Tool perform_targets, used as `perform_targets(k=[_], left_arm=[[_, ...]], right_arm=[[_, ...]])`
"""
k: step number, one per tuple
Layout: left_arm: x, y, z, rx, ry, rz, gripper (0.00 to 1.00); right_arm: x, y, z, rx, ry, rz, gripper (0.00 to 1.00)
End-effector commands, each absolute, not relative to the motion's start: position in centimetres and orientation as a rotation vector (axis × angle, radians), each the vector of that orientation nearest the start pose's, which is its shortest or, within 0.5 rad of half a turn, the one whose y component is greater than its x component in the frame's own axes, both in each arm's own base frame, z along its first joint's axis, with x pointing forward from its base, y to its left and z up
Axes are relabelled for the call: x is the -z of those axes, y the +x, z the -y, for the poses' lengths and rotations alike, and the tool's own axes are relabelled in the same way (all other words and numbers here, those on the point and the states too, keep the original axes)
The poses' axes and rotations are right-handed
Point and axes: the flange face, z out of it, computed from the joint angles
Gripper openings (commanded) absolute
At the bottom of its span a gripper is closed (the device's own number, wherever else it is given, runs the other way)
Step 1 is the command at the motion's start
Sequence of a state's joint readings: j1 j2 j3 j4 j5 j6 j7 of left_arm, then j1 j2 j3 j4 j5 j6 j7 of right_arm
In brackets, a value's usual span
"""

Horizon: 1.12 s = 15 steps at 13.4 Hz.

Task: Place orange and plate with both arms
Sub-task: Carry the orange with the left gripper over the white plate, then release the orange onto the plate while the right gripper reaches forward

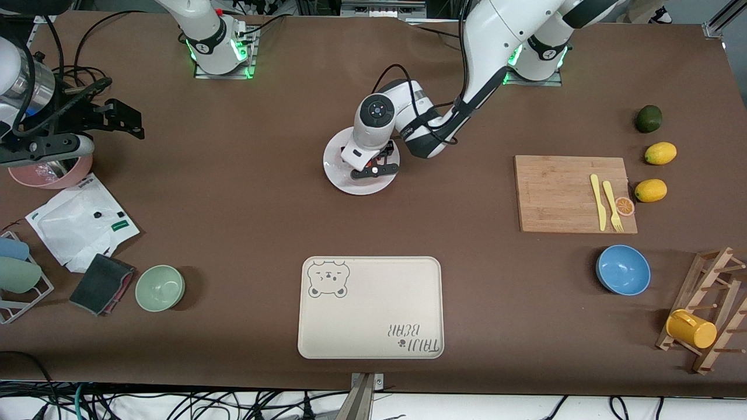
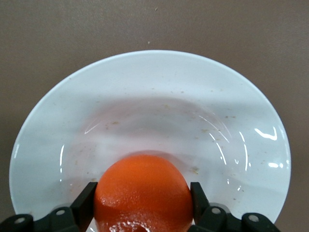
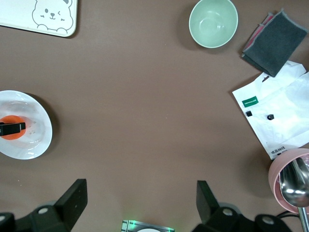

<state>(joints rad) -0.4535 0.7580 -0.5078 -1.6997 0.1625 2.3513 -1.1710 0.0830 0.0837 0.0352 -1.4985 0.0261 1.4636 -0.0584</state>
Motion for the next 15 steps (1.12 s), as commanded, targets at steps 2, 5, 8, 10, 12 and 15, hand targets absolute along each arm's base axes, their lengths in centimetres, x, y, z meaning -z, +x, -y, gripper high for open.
perform_targets(k=[2,5,8,10,12,15], left_arm=[[-18.5,41.6,53.5,-0.262,-3.197,0.316,0.52],[-19.2,42.0,53.5,-0.248,-3.204,0.319,1.0],[-22.8,43.1,53.2,-0.193,-3.215,0.328,1.0],[-26.6,44.8,51.7,-0.142,-3.203,0.347,1.0],[-30.3,46.2,50.2,-0.092,-3.19,0.37,1.0],[-35.2,49.5,45.3,-0.064,-3.169,0.212,1.0]], right_arm=[[-60.4,56.1,-7.9,-0.182,-3.025,0.28,1.0],[-60.6,56.0,-8.2,-0.173,-3.018,0.286,1.0],[-59.8,56.3,-8.5,-0.187,-3.014,0.293,1.0],[-59.9,56.3,-9.3,-0.175,-2.952,0.292,1.0],[-58.4,56.7,-9.7,-0.18,-2.921,0.279,1.0],[-55.5,57.3,-10.9,-0.225,-2.789,0.235,1.0]])
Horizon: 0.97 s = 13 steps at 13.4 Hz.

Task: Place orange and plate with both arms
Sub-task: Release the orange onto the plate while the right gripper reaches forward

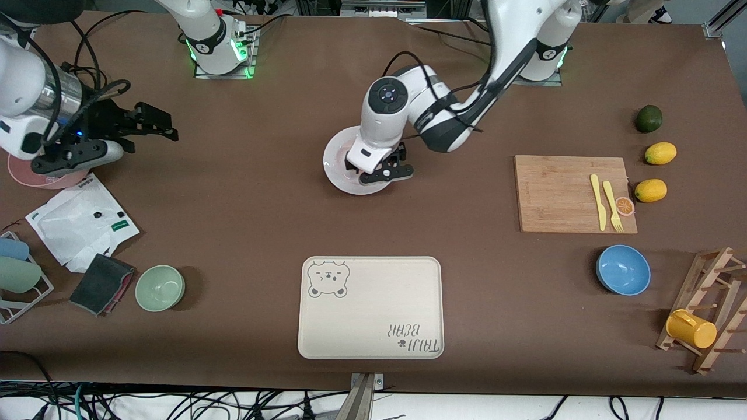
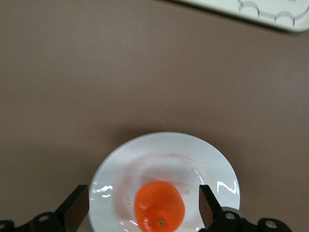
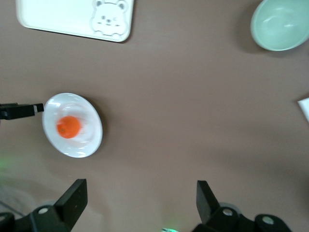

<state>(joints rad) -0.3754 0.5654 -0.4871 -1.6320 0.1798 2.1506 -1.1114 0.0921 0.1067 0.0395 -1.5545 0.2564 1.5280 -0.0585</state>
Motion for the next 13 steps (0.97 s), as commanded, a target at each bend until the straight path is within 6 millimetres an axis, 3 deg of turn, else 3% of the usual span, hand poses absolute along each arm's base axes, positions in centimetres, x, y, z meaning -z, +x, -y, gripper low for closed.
perform_targets(k=[1,5,8,9,11,13], left_arm=[[-36.6,50.7,43.3,-0.06,-3.161,0.135,1.0],[-41.1,55.5,36.1,-0.088,-3.113,-0.065,1.0],[-46.5,59.1,30.4,-0.132,-3.087,-0.209,1.0],[-47.4,60.2,28.3,-0.138,-3.088,-0.246,1.0],[-49.2,61.3,25.8,-0.133,-3.092,-0.281,1.0],[-52.6,61.9,23.7,-0.141,-3.095,-0.23,1.0]], right_arm=[[-54.3,57.6,-11.3,-0.236,-2.744,0.212,1.0],[-47.4,57.4,-12.8,-0.311,-2.526,0.112,1.0],[-41.2,57.1,-13.4,-0.333,-2.37,0.119,1.0],[-39.1,57.1,-13.6,-0.345,-2.308,0.123,1.0],[-36.1,57.3,-14.0,-0.353,-2.218,0.129,1.0],[-33.0,57.5,-14.3,-0.351,-2.154,0.148,1.0]])
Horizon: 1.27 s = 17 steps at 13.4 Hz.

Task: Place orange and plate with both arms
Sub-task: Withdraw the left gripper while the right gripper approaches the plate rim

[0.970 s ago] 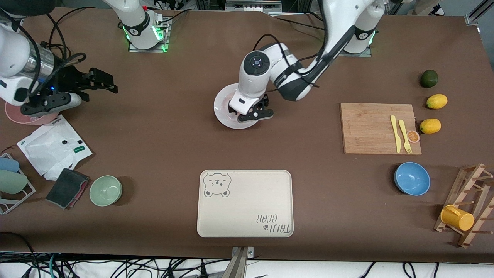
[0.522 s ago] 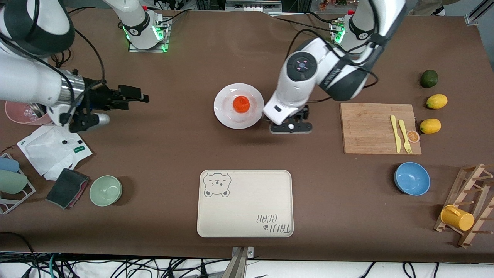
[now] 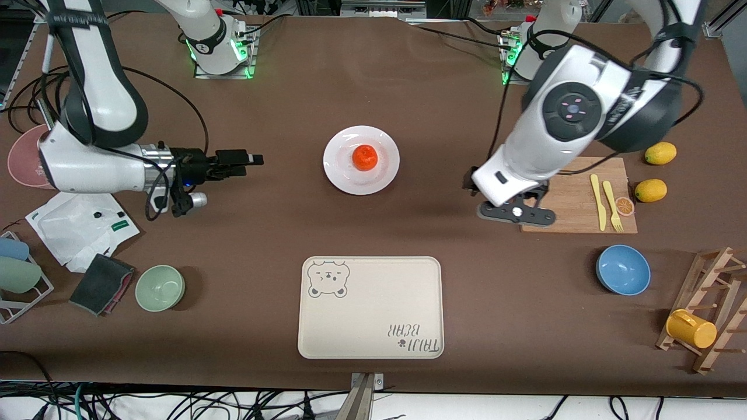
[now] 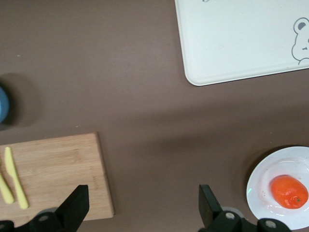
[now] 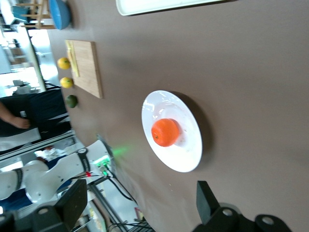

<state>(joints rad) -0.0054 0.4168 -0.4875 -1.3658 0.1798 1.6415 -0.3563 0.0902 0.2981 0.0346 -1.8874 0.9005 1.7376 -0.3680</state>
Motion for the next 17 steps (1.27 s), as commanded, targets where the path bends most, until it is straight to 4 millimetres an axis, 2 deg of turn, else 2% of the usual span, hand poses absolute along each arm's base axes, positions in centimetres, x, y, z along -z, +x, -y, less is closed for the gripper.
perform_targets(k=[1,3,4,5,6,8,10,13,14,15,17], left_arm=[[-53.6,62.0,22.5,-0.159,-3.092,-0.199,1.0],[-54.8,62.1,19.6,-0.212,-3.095,-0.134,1.0],[-57.3,61.2,18.8,-0.167,-3.113,-0.125,1.0],[-57.9,61.1,17.7,-0.155,-3.113,-0.142,1.0],[-58.9,61.0,15.9,-0.135,-3.112,-0.176,1.0],[-59.9,60.2,13.0,-0.125,-3.097,-0.233,1.0],[-60.1,59.5,9.7,-0.078,-3.085,-0.126,1.0],[-59.7,57.5,5.0,0.031,-3.161,0.023,1.0],[-59.4,56.9,4.4,0.025,-3.155,0.037,1.0],[-59.0,56.5,4.2,0.007,-3.144,0.039,1.0],[-59.1,54.7,4.1,0.001,-3.135,0.05,1.0]], right_arm=[[-31.4,57.2,-14.3,-0.349,-2.128,0.148,1.0],[-28.2,56.6,-14.2,-0.339,-2.111,0.134,1.0],[-26.8,56.3,-14.3,-0.335,-2.094,0.138,1.0],[-25.4,56.2,-14.5,-0.319,-2.069,0.155,1.0],[-24.2,56.0,-14.8,-0.298,-2.042,0.174,1.0],[-23.1,55.2,-16.1,-0.292,-2.016,0.173,1.0],[-21.7,54.6,-17.1,-0.291,-2.016,0.174,1.0],[-18.2,53.5,-18.4,-0.254,-1.974,0.174,1.0],[-17.7,53.2,-18.5,-0.251,-1.974,0.156,1.0],[-17.5,52.6,-19.6,-0.249,-1.977,0.154,1.0],[-17.0,52.1,-20.5,-0.232,-1.999,0.132,1.0]])
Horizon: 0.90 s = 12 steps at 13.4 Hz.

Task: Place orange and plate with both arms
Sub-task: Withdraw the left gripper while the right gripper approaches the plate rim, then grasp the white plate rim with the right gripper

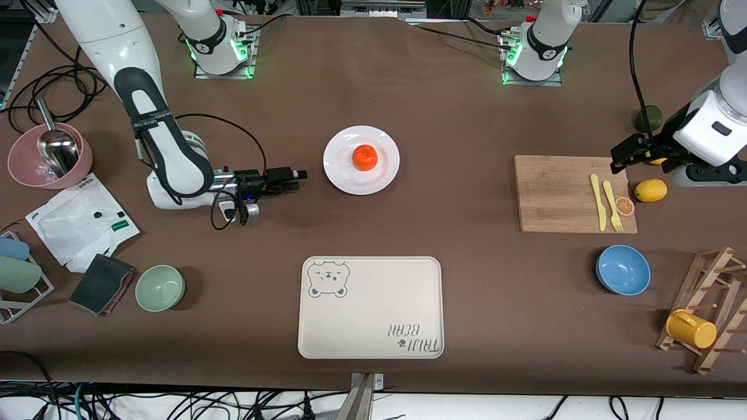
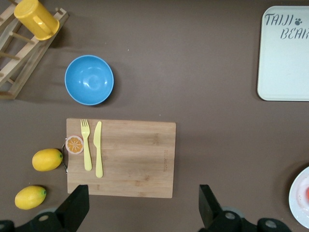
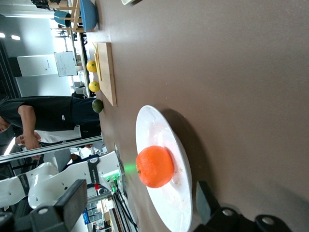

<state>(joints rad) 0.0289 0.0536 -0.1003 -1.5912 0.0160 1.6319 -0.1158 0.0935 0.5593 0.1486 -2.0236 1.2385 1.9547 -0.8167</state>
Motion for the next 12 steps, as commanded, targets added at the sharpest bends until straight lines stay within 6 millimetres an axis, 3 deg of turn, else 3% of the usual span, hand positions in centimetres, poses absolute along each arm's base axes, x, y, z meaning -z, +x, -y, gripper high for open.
perform_targets(k=[1,5,12], left_arm=[[-59.4,53.8,4.2,0.008,-3.131,0.048,1.0],[-59.4,53.5,5.1,0.0,-3.12,0.01,1.0],[-59.2,54.0,5.8,-0.021,-3.118,-0.007,1.0]], right_arm=[[-16.9,51.8,-21.2,-0.23,-2.002,0.125,1.0],[-15.9,50.7,-21.9,-0.217,-2.054,0.099,0.99],[-15.0,47.8,-25.4,-0.209,-2.102,0.049,0.95]])
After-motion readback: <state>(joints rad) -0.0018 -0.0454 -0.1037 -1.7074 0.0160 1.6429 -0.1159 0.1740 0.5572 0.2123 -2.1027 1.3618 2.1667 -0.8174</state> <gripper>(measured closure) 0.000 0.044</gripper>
